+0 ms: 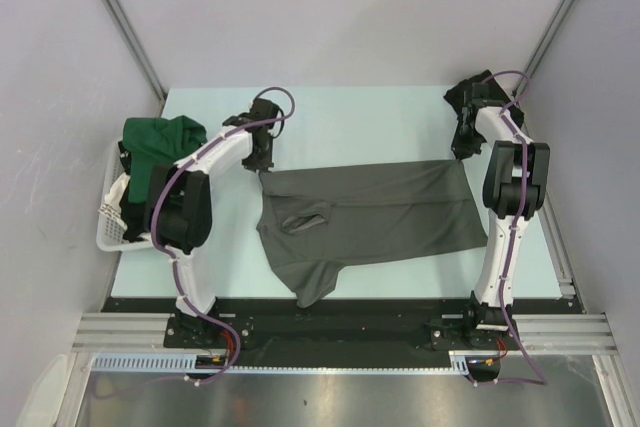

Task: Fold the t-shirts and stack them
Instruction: Fold the flattened tshirt in 1/3 of the way

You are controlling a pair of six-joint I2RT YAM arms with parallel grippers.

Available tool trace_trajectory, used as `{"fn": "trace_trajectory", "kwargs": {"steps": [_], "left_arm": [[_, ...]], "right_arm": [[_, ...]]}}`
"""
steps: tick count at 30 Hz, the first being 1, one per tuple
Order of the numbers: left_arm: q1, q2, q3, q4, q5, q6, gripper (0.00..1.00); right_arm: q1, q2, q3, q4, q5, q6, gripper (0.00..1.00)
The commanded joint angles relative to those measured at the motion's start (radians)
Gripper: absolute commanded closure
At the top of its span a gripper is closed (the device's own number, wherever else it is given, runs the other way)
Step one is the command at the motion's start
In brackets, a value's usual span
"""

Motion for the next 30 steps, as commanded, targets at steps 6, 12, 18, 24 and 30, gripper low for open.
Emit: {"fn": "trace_trajectory", "kwargs": {"steps": [6, 12, 18, 24, 30], "left_arm": [[0.053, 0.080, 0.049, 0.068, 0.149, -0.005, 0.78], [0.070, 0.097, 0.025, 0.115, 0.227, -0.055, 0.62], [0.075, 0.132, 0.051, 0.097, 0.256, -0.062, 0.57], [0.079, 0.160, 0.055, 0.066, 0.253, -0.077, 0.55], [0.079, 0.166, 0.035, 0.071, 0.261, -0.088, 0.55]], "right_arm": [[-0.012, 0.019, 0.012, 0.009, 0.007, -0.015, 0.98], [-0.012, 0.014, 0.012, 0.008, 0.010, -0.016, 0.98], [-0.012, 0.013, 0.009, 0.009, 0.013, -0.019, 0.98], [-0.015, 0.007, 0.008, 0.009, 0.007, -0.019, 0.98], [-0.019, -0.001, -0.003, 0.012, 0.000, -0.018, 0.98]]}}
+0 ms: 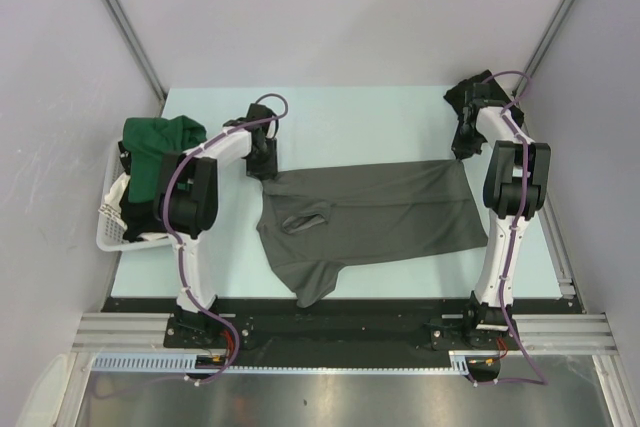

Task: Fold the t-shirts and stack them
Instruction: Fold the flattened tshirt in 1/3 of the way

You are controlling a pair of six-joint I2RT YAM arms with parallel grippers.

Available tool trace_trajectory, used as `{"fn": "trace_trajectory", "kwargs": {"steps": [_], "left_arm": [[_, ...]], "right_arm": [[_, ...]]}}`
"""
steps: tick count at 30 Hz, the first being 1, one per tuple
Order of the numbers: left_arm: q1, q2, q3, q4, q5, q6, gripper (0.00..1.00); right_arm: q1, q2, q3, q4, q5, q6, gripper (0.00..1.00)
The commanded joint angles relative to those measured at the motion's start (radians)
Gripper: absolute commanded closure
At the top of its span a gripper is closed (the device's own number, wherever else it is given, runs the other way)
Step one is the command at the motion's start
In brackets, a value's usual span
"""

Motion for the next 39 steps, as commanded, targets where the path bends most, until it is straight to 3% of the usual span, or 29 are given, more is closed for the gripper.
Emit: {"fn": "trace_trajectory", "kwargs": {"steps": [1, 3, 6, 7, 9, 20, 29, 39], "left_arm": [[0.007, 0.018, 0.008, -0.002, 0.031, -0.032, 0.56], [0.007, 0.024, 0.003, 0.006, 0.037, -0.036, 0.60], [0.007, 0.044, 0.007, 0.011, 0.048, -0.045, 0.76], [0.007, 0.049, 0.011, 0.011, 0.045, -0.047, 0.88], [0.007, 0.058, 0.026, 0.008, 0.041, -0.052, 1.00], [0.021, 0.135, 0.204, -0.078, -0.018, -0.016, 1.00], [0.059, 0.250, 0.437, -0.143, -0.032, 0.005, 1.00], [0.088, 0.316, 0.558, -0.172, -0.036, 0.051, 1.00]], "right_arm": [[-0.017, -0.003, -0.005, 0.013, 0.010, -0.017, 0.98], [-0.019, -0.006, -0.009, 0.014, 0.010, -0.017, 0.98], [-0.020, -0.012, -0.012, 0.013, 0.010, -0.019, 0.98], [-0.020, -0.013, -0.014, 0.014, 0.011, -0.019, 0.98], [-0.020, -0.016, -0.015, 0.012, 0.011, -0.019, 0.98], [-0.028, -0.004, 0.018, 0.015, 0.011, -0.034, 0.99], [-0.025, 0.094, 0.185, -0.014, -0.006, -0.042, 0.99], [-0.014, 0.178, 0.299, -0.029, -0.010, -0.048, 0.99]]}}
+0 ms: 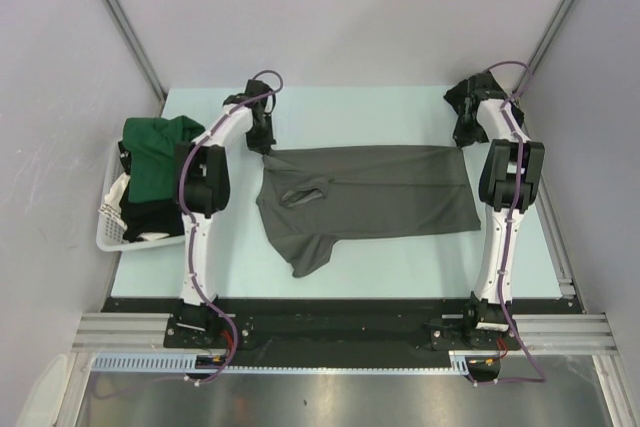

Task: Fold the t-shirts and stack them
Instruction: Fold the flattened tshirt in 1/3 of the way

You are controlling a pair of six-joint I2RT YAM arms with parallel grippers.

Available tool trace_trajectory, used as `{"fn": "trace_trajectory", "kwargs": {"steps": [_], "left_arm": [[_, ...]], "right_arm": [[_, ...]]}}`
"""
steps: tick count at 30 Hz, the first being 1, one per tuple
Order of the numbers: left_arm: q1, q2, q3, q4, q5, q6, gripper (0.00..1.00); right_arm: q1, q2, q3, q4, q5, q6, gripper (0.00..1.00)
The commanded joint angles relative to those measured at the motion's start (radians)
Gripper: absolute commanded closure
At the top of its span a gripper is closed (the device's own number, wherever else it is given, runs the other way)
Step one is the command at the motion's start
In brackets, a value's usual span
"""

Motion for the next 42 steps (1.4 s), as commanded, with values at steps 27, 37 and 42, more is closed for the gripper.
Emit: {"fn": "trace_trajectory", "kwargs": {"steps": [27, 37, 42], "left_arm": [[0.012, -0.489, -0.241, 0.109, -0.025, 0.127, 0.66], [-0.096, -1.018, -0.835, 0.193, 0.105, 0.015, 0.56], [-0.206, -1.249, -1.038, 0.176, 0.144, -0.097, 0.56]], "right_arm": [[0.060, -0.315, -0.097, 0.032, 0.246, -0.037, 0.00], [0.173, -0.705, -0.482, 0.000, 0.411, 0.064, 0.00], [0.228, -0.859, -0.573, -0.091, 0.513, 0.089, 0.00]]}}
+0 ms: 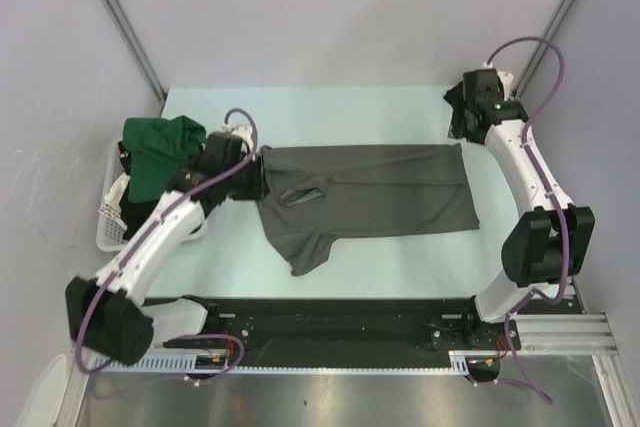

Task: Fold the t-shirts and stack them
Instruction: Fold the flattened tshirt in 1/3 of the way, then grap the side of the flattened tshirt closest away from the robot with both arms

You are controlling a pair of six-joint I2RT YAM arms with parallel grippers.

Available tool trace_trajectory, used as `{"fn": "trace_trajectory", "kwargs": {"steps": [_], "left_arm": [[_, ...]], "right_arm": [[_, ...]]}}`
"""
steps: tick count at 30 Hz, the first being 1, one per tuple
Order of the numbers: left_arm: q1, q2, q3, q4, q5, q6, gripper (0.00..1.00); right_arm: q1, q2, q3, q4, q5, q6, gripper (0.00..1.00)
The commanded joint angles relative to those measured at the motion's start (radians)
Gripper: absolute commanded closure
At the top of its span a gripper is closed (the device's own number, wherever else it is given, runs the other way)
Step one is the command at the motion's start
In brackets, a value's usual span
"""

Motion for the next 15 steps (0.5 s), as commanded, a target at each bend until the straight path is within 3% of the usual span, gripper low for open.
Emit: {"fn": "trace_trajectory", "kwargs": {"steps": [1, 8, 15], "left_arm": [[-0.085, -0.212, -0.172, 0.004, 0.051, -0.137, 0.56], [-0.213, -0.436, -0.373, -0.030, 0.071, -0.281, 0.56], [-0.321, -0.473, -0.489, -0.013, 0.070, -0.378, 0.57]], "right_arm": [[0.063, -0.123, -0.090, -0.100, 0.169, 0.044, 0.00], [0.075, -0.313, -0.113, -0.166, 0.106, 0.093, 0.00], [0.075, -0.422, -0.120, -0.245, 0.005, 0.149, 0.00]]}}
